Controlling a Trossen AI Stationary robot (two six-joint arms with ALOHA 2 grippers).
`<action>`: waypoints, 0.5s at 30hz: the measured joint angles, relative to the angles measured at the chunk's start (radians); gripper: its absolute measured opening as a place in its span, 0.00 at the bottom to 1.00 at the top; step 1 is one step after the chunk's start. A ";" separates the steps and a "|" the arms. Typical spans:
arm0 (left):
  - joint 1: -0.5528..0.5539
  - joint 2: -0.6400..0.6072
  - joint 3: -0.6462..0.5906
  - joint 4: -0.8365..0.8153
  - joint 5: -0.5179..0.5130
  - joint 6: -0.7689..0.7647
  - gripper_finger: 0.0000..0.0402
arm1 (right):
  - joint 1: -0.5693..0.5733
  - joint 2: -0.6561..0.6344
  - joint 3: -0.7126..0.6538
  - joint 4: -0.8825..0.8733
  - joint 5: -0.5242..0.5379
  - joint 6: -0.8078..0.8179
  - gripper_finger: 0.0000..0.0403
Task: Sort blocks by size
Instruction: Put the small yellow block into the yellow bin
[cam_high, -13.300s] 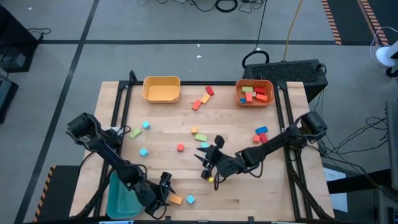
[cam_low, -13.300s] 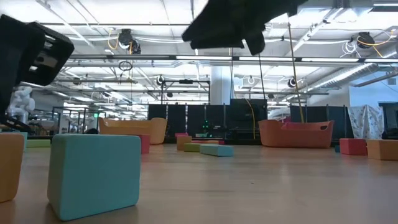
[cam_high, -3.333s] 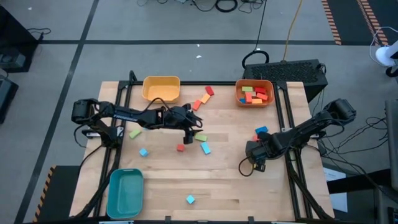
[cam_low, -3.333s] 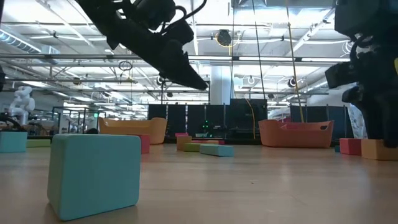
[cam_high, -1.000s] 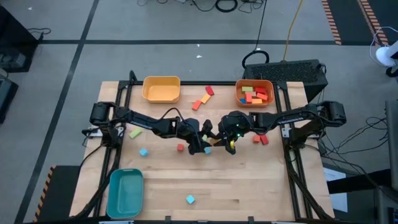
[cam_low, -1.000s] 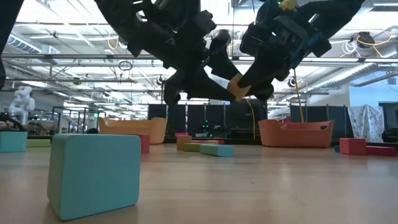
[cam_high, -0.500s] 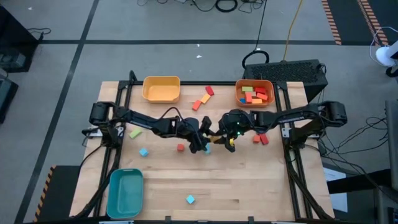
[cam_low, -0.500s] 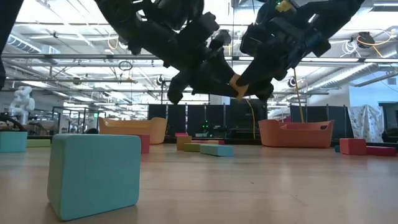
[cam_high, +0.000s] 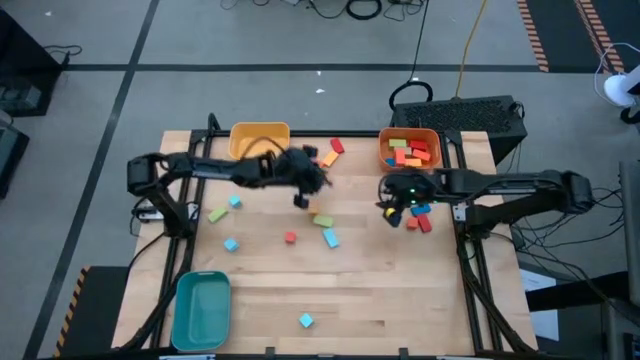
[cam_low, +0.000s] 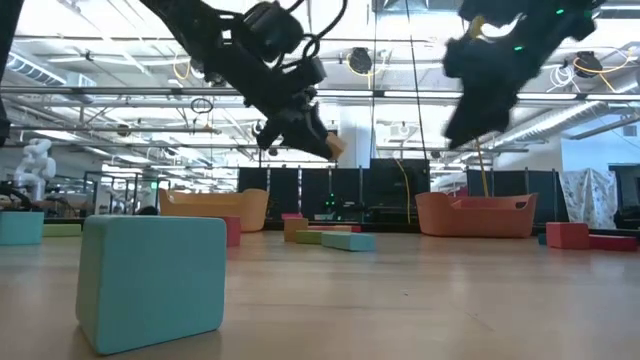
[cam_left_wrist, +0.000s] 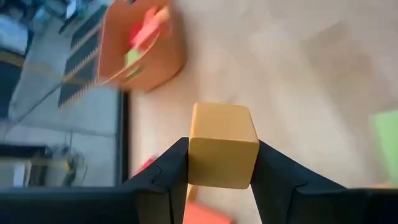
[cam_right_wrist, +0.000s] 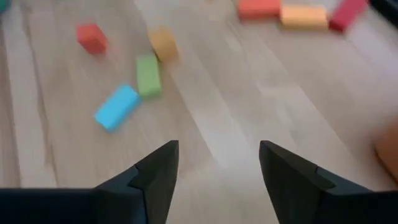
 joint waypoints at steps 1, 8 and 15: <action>0.033 -0.015 0.000 -0.036 0.011 -0.014 0.34 | 0.001 -0.021 0.000 -0.047 0.000 0.018 0.51; 0.246 -0.091 -0.001 -0.160 0.020 -0.125 0.34 | 0.031 -0.102 -0.024 -0.300 0.094 0.163 0.51; 0.385 -0.113 -0.001 -0.285 0.001 -0.185 0.34 | 0.040 -0.107 -0.105 -0.367 0.130 0.239 0.50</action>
